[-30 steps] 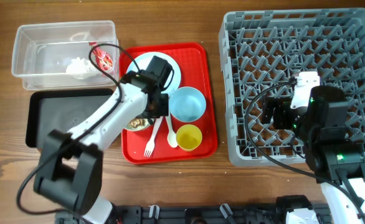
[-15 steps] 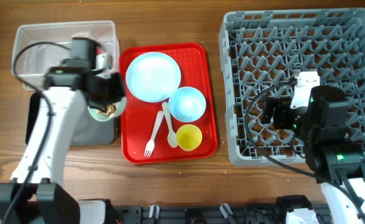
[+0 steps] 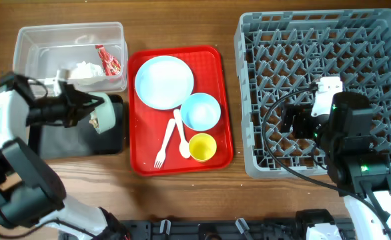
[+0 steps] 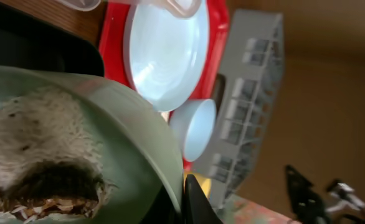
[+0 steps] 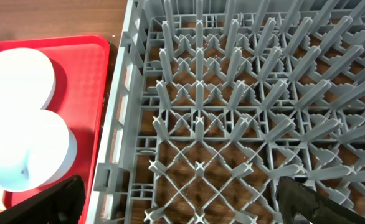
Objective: Sort waste into correct bins and load items into the dishwasher rack
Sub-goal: 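Tip the green bowl with the left gripper to dump rice onto black tray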
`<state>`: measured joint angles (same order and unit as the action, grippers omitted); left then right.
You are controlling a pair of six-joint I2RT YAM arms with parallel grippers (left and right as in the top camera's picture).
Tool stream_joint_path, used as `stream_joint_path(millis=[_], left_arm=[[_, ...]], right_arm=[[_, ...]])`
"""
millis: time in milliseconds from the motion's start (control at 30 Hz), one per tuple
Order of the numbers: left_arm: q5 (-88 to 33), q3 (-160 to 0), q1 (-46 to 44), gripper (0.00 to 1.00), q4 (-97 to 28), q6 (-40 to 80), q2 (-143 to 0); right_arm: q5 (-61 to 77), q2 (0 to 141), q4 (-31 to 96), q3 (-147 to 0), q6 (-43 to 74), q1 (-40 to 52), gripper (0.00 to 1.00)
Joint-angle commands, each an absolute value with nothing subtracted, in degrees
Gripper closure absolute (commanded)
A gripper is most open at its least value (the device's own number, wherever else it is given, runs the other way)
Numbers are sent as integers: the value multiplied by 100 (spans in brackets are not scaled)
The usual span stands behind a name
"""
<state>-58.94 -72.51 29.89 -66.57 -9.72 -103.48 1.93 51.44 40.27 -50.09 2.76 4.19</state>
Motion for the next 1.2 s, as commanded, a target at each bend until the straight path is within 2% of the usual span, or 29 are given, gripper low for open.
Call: stream_joint_path(millis=[0, 467, 1067, 1167], left_arm=[[-7308, -7308, 3358, 96, -6882, -1476, -10766], [-8444, -7308, 3789, 96, -8023, -1411, -11113], [-8589, -7308, 3789, 96, -7929, -1127, -11113], [-8687, -7308, 3789, 96, -7946, -786, -11111]], right_arm=[[285, 5153, 4018, -5159, 301, 410, 0], [287, 5153, 4018, -5159, 298, 410, 0], [285, 5153, 4018, -5159, 301, 410, 0], [285, 5153, 4018, -5159, 298, 410, 0]])
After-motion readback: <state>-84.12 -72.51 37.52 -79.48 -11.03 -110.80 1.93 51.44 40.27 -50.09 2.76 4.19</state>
